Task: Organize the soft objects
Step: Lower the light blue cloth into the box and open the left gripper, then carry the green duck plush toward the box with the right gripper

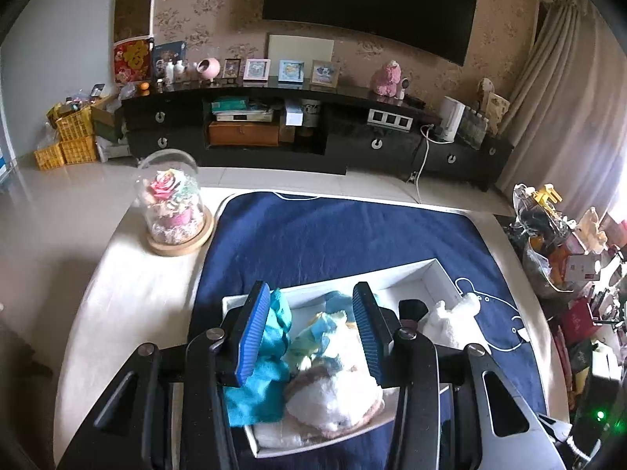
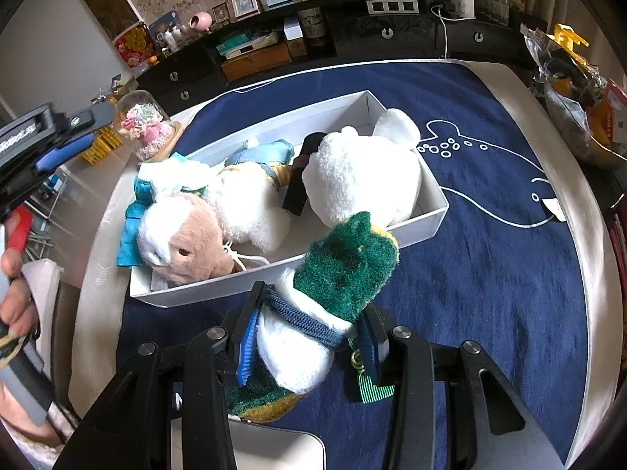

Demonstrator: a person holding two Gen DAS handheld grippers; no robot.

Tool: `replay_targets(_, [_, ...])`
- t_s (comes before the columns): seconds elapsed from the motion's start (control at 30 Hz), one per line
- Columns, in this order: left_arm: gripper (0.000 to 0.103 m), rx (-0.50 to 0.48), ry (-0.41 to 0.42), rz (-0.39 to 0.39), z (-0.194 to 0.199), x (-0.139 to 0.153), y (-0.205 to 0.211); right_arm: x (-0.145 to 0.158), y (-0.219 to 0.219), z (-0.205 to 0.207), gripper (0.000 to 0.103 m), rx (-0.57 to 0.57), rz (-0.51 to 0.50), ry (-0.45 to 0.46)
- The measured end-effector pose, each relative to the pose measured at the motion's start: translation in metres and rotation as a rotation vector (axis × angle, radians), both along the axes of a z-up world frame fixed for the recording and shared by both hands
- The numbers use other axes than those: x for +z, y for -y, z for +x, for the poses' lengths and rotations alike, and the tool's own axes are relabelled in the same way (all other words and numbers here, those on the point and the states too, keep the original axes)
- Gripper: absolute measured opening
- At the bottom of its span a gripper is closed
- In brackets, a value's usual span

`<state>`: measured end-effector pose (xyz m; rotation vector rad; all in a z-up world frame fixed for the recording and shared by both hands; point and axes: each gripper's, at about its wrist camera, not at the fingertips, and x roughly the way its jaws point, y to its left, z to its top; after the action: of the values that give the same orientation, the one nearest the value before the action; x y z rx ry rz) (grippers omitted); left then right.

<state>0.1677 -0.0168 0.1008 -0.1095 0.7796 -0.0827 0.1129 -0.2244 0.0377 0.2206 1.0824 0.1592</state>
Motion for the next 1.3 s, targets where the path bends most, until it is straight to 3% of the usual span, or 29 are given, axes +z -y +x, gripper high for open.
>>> replay_targets(0.23, [0.043, 0.036, -0.052, 0.012, -0.033, -0.004, -0.006, 0.006, -0.003, -0.003, 0.103, 0.019, 0.019, 0.016])
replay_targets(0.57, [0.043, 0.119, -0.143, 0.124, -0.084, -0.057, -0.009, 0.007, -0.007, -0.005, 0.103, 0.034, 0.020, 0.014])
replay_targets(0.67, [0.043, 0.114, -0.151, 0.177, -0.083, -0.064, -0.001, 0.002, -0.008, -0.004, 0.103, 0.033, 0.013, 0.000])
replay_targets(1.3, [0.043, 0.097, -0.159, 0.158, -0.081, -0.066, 0.000, -0.009, -0.013, -0.003, 0.103, 0.032, -0.026, -0.020])
